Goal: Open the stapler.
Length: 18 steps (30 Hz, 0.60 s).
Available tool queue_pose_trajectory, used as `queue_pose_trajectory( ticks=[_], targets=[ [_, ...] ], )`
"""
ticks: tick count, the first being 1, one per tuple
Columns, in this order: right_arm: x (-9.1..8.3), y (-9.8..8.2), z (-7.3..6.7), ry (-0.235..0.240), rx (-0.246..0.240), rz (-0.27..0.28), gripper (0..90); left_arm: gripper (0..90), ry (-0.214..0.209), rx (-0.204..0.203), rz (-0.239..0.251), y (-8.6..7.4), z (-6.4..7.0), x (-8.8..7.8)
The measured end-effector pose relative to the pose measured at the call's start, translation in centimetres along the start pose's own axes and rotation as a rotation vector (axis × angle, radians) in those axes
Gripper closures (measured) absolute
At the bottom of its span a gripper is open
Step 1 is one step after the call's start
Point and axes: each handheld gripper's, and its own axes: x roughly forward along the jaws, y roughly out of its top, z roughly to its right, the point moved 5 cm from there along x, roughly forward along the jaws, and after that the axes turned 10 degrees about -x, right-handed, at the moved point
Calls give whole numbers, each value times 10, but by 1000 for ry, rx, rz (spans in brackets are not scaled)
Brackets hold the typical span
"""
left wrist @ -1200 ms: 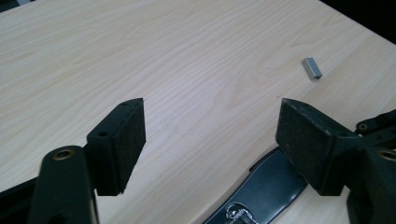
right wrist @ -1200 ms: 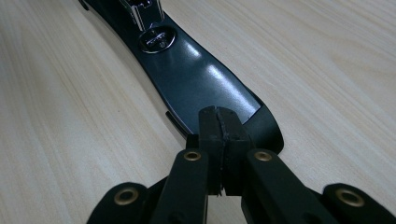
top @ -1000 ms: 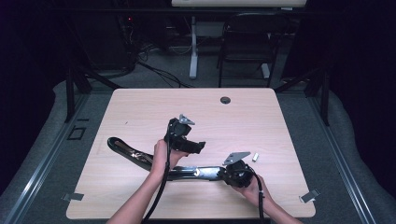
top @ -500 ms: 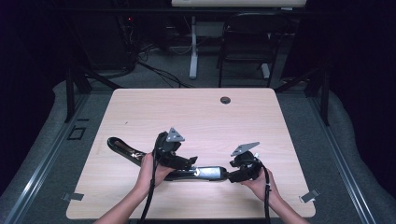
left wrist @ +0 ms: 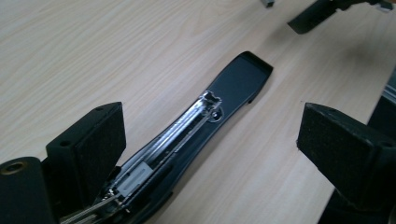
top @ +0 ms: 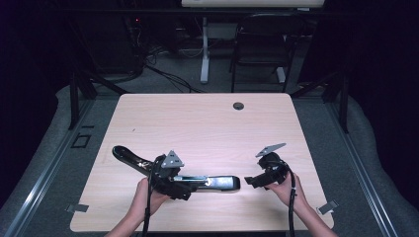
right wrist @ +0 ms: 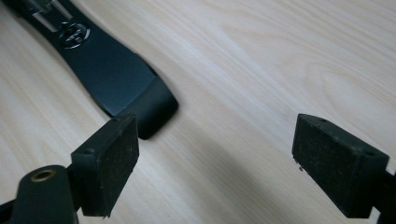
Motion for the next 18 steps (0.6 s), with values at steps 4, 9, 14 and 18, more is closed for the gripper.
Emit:
queue_pose_trajectory(
  ticks=[4,9,14,18],
  targets=[
    [-8,-2,13,-26,28,-2,142,78,-18,9,-11,-3,6,-1],
    [-17,-5,30,-66,89,3,143,51,-38,31,-55,-12,11,0],
    [-22,-7,44,-83,119,4,153,41,-67,37,-78,-18,14,2],
    [-22,-10,52,-86,108,-36,172,32,-64,51,-97,-20,15,5]
  ],
)
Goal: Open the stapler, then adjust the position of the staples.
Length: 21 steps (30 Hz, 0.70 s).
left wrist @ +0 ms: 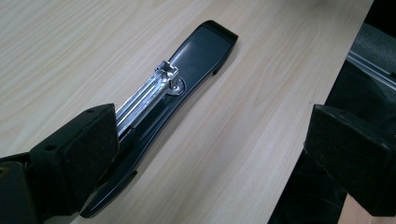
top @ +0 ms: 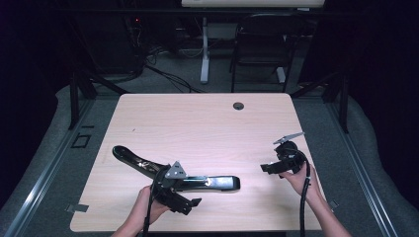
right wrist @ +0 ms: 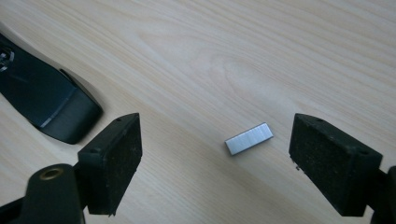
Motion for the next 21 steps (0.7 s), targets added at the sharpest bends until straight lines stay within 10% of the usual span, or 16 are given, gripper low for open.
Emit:
queue_pose_trajectory(
  ticks=[11,21],
  targets=[
    [12,4,15,-1,-39,-69,239,30,-12,-9,-9,1,-3,4],
    [23,5,18,-38,28,-126,329,32,-19,-4,-21,2,-1,7]
  ],
)
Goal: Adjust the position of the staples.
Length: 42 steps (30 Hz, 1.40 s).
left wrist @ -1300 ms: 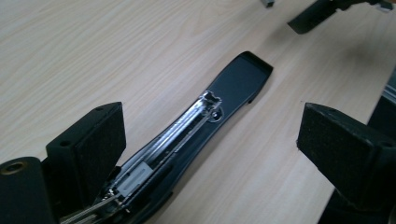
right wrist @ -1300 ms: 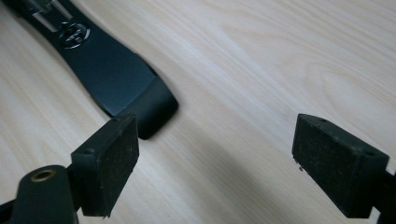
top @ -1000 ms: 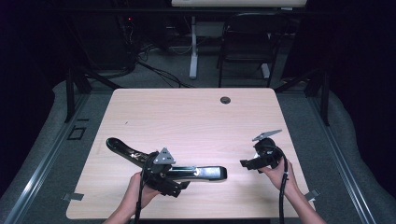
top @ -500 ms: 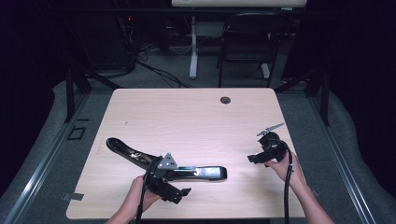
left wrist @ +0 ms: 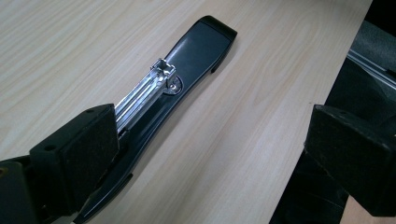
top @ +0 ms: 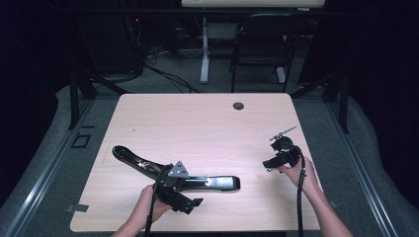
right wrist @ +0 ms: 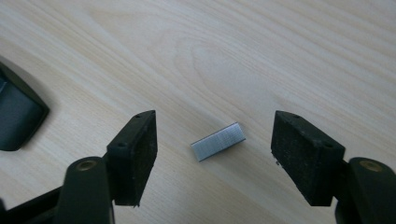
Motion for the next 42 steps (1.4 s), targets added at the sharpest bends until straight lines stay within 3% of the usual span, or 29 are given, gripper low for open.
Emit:
queue_pose_trajectory(
  ticks=[6,9,12,14,15,16,19,22,25,31,33,34,42],
  targets=[
    [3,1,1,-2,34,-5,350,33,-2,7,-8,0,1,2],
    [7,6,2,9,-6,-33,351,33,-4,10,-12,0,1,2],
    [8,10,2,66,-82,-46,345,33,-8,10,-12,-1,1,1],
    [7,10,6,62,-149,-79,374,34,-8,9,-13,-1,1,2],
    [9,11,5,79,-148,-62,382,34,-9,10,-14,-1,0,2],
    [7,10,9,75,-183,-93,398,34,-5,11,-15,-1,0,2],
    [9,10,9,105,-186,-90,379,34,-13,13,-18,-1,1,2],
    [11,8,8,130,-211,-122,355,35,-16,16,-23,-1,2,3],
    [14,5,9,118,-247,-169,363,35,-17,19,-31,-1,3,4],
    [18,2,11,124,-203,-128,392,36,-32,22,-34,0,4,4],
    [17,2,14,115,-233,-155,398,37,-35,22,-36,0,5,4],
    [20,1,12,114,-203,-126,398,37,-36,22,-37,-1,5,4],
    [23,1,12,104,-254,-176,447,37,-37,18,-36,-1,4,4]
  ],
)
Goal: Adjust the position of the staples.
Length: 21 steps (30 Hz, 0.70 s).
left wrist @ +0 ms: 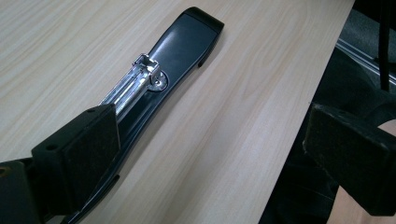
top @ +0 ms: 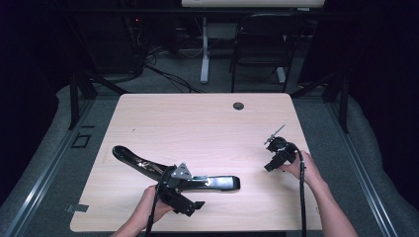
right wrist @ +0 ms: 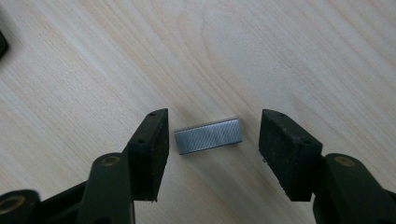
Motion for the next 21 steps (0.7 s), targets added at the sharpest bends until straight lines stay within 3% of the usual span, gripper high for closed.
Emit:
queue_pose_trajectory(
  ticks=[6,8,12,13,17,20,21],
  targets=[
    [3,-1,0,-17,19,-6,564,36,0,-1,0,0,0,0],
    [2,-2,1,-16,12,-28,568,36,-2,-1,-2,0,0,0],
    [0,-1,-1,-15,35,-20,569,36,0,1,-2,-1,-1,-1],
    [1,1,-3,-22,68,11,569,36,-1,0,1,-1,-1,-1],
    [-8,5,-5,-16,89,0,570,36,3,-3,4,-1,-2,-3],
    [-10,11,-13,-15,172,57,569,36,3,-3,1,-2,-3,-4],
    [-13,12,-15,-21,170,48,569,36,5,-2,2,-2,-3,-4]
  ],
)
